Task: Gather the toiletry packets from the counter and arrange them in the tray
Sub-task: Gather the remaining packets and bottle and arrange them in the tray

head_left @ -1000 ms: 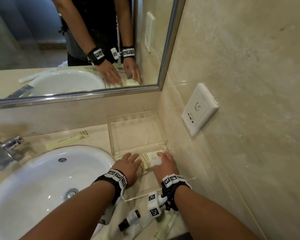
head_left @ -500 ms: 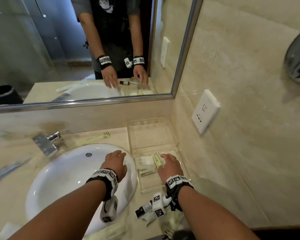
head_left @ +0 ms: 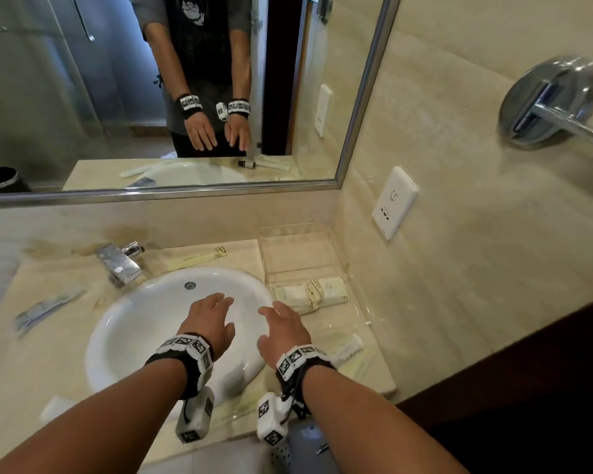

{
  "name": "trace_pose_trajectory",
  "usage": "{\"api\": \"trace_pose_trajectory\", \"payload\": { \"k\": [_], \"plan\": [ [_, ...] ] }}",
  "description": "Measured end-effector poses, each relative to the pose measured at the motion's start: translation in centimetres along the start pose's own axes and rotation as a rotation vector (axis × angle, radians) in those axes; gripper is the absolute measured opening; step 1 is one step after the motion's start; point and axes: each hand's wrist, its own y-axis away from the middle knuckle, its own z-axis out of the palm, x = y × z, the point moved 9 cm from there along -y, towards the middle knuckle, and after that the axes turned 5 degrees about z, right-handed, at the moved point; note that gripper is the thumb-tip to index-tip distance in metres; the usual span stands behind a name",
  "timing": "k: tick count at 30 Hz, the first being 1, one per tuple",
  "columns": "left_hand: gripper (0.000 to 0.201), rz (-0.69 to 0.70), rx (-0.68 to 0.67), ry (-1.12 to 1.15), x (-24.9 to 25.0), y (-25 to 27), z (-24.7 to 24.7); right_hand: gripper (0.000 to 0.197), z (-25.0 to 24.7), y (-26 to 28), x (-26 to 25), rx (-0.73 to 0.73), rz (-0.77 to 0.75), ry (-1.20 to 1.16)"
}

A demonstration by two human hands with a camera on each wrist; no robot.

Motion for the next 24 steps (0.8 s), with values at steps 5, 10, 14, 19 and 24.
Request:
{"api": "trace_pose_trajectory", "payload": {
  "k": [5, 10, 14, 19, 24],
  "plan": [
    [0.058, 0.012, 0.025, -0.016, -1.1, 2.6, -1.1, 0.061, 1.6, 2.2, -2.3, 0.002, -0.032, 0.033],
    [0.057, -0.005, 0.043, -0.023, -2.4, 4.5, -1.8, 0.060, 2.3, 3.5, -3.7, 0.022, -0.044, 0.029],
    [0.057, -0.026, 0.064, -0.005, -3.5, 5.5, -2.5, 0.059, 2.8, 4.2, -4.6, 0.022, -0.050, 0.042],
    [0.055, -0.031, 0.078, -0.009, -4.9, 6.4, -3.2, 0.059, 3.4, 5.1, -6.1, 0.022, -0.083, 0.049],
    [0.054, -0.039, 0.105, 0.009, -6.1, 6.9, -4.3, 0.058, 3.7, 5.2, -7.3, 0.011, -0.099, 0.074]
  ]
}}
